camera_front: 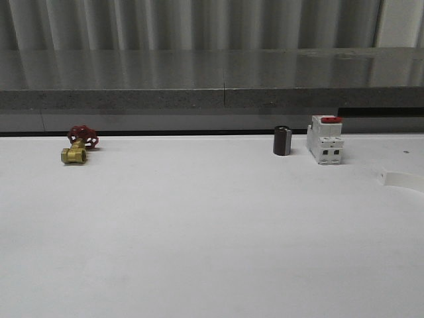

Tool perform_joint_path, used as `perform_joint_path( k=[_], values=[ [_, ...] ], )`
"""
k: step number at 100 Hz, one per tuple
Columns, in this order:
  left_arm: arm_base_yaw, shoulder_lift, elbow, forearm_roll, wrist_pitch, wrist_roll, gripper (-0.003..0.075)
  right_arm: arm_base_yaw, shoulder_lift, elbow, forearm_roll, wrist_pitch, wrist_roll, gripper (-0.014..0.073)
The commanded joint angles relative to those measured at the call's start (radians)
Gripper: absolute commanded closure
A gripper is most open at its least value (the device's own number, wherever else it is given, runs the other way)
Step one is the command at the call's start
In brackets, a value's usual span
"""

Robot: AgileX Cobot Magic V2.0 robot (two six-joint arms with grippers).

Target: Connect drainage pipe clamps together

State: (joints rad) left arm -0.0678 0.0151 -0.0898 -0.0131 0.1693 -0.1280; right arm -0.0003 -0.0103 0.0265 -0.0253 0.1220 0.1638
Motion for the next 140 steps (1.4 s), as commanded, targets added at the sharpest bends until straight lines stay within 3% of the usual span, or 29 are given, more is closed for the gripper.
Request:
perform_joint_path(
  k=[1, 20, 34, 76, 81, 88, 100, 108, 140],
  values=[
    [-0.001, 0.088, -0.137, -0.054, -0.003, 0.001, 0.0740, -0.006, -0.020, -0.014, -0.002, -0.079, -0.005, 0.0711],
    [-0.001, 0.347, -0.442, -0.055, 0.432, 0.001, 0.0740, -0.006, -0.020, -0.014, -0.002, -0.079, -0.005, 0.0711],
    [-0.001, 0.516, -0.616, -0.060, 0.652, 0.001, 0.0740, -0.006, -0.020, -0.014, -0.002, -0.079, -0.005, 0.0711],
    [-0.001, 0.745, -0.672, -0.058, 0.699, 0.004, 0.0735, -0.006, -0.020, -0.014, -0.002, -0.079, -0.005, 0.0711],
    [-0.001, 0.756, -0.672, -0.062, 0.702, 0.013, 0.0704, -0.006, -0.020, -0.014, -0.002, -0.079, -0.005, 0.0711],
    [-0.001, 0.761, -0.672, -0.062, 0.706, 0.015, 0.0600, -0.006, -0.020, -0.014, -0.002, -0.079, -0.005, 0.0711],
    [-0.001, 0.761, -0.672, -0.062, 0.706, 0.015, 0.0291, -0.006, -0.020, -0.014, -0.002, -0.079, -0.005, 0.0711],
    [-0.001, 0.761, -0.672, -0.063, 0.696, 0.008, 0.0149, -0.006, -0.020, -0.014, -0.002, -0.079, -0.005, 0.0711],
    [0.034, 0.890, -0.723, -0.052, 0.644, 0.010, 0.0134, -0.006, -0.020, -0.014, -0.002, -0.079, -0.005, 0.0711]
  ],
)
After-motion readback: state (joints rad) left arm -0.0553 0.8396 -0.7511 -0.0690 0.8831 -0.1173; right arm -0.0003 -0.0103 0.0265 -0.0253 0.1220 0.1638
